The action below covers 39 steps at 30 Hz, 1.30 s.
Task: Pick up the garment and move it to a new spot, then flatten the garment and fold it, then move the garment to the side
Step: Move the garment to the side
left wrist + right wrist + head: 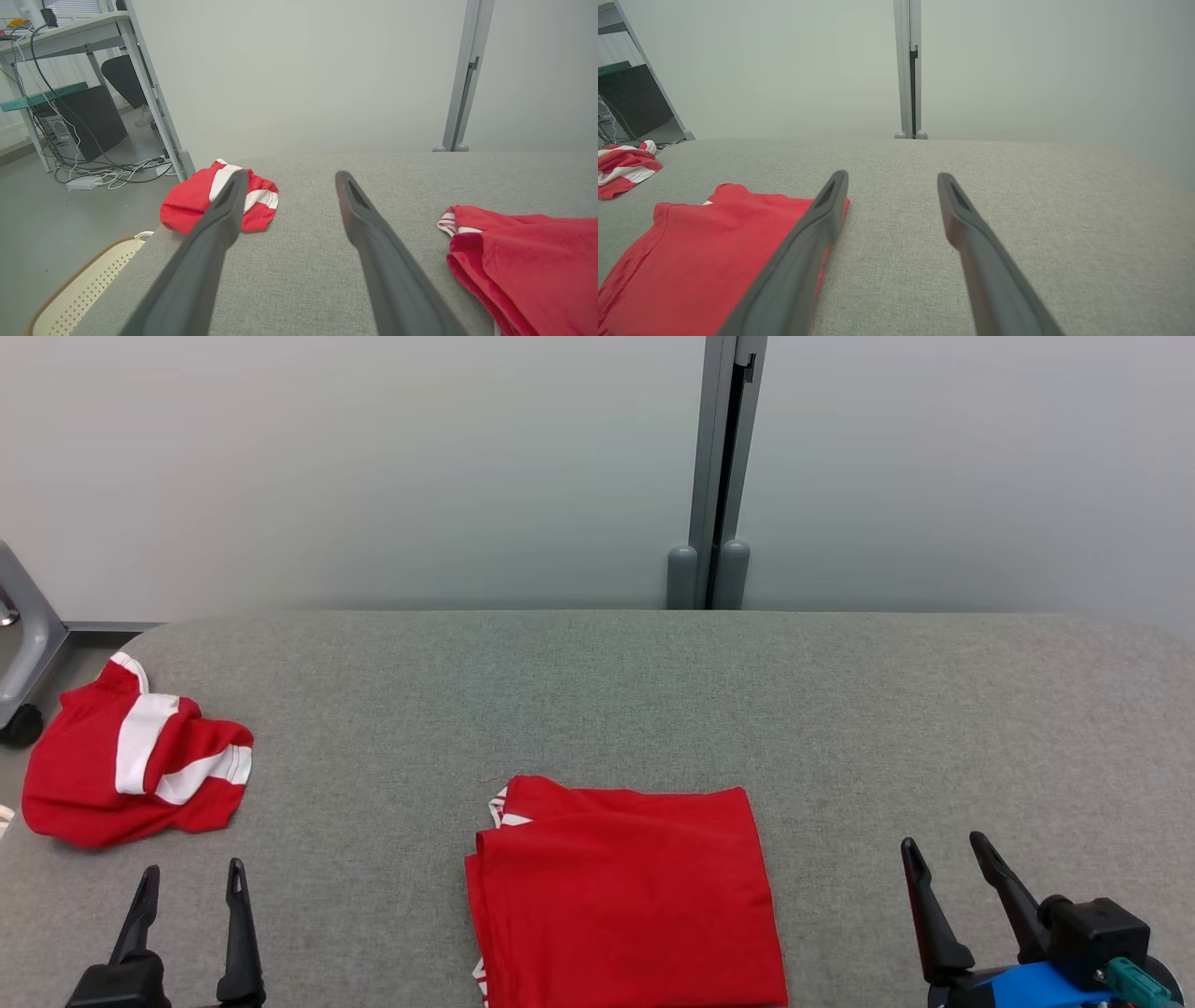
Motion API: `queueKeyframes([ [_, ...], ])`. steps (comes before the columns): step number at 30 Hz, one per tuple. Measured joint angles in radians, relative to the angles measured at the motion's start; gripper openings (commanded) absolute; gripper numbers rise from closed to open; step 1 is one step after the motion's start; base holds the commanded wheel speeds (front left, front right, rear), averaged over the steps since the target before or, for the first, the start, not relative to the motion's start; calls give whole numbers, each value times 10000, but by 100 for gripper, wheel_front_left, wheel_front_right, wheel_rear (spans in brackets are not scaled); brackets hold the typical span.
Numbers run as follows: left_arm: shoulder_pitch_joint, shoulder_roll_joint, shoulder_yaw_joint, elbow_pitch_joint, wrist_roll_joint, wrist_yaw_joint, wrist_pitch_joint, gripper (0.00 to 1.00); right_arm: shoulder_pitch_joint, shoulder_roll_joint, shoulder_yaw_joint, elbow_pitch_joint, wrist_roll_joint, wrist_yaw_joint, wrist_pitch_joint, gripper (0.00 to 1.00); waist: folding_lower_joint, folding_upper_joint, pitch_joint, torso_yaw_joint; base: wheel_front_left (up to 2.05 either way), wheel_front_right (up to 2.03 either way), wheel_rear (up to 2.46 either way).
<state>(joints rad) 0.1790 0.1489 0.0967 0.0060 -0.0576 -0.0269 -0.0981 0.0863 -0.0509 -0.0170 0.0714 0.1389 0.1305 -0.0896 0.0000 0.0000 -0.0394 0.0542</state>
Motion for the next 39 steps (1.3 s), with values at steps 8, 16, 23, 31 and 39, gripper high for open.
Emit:
queueKeyframes([
  [8,25,33,-29,-40,-44,86,71,100,12,0,25,-6,8,0,61,100,1,0,65,-21,0,0,0],
  [16,15,102,-54,38,-130,105,-4,100,-129,2,533,132,25,2,92,100,0,0,135,-14,0,0,0],
  [23,-172,105,-165,54,-130,190,-58,100,-1766,12,1743,698,-165,2,136,100,1,0,338,84,0,0,0],
  [31,-543,46,-389,219,-192,215,-288,100,-3128,13,2242,2683,-221,0,278,100,2,1,895,337,0,0,0],
  [39,-831,8,-449,522,-291,274,-556,100,-3280,4,2339,4826,-230,2,127,100,2,0,1344,590,0,0,0],
])
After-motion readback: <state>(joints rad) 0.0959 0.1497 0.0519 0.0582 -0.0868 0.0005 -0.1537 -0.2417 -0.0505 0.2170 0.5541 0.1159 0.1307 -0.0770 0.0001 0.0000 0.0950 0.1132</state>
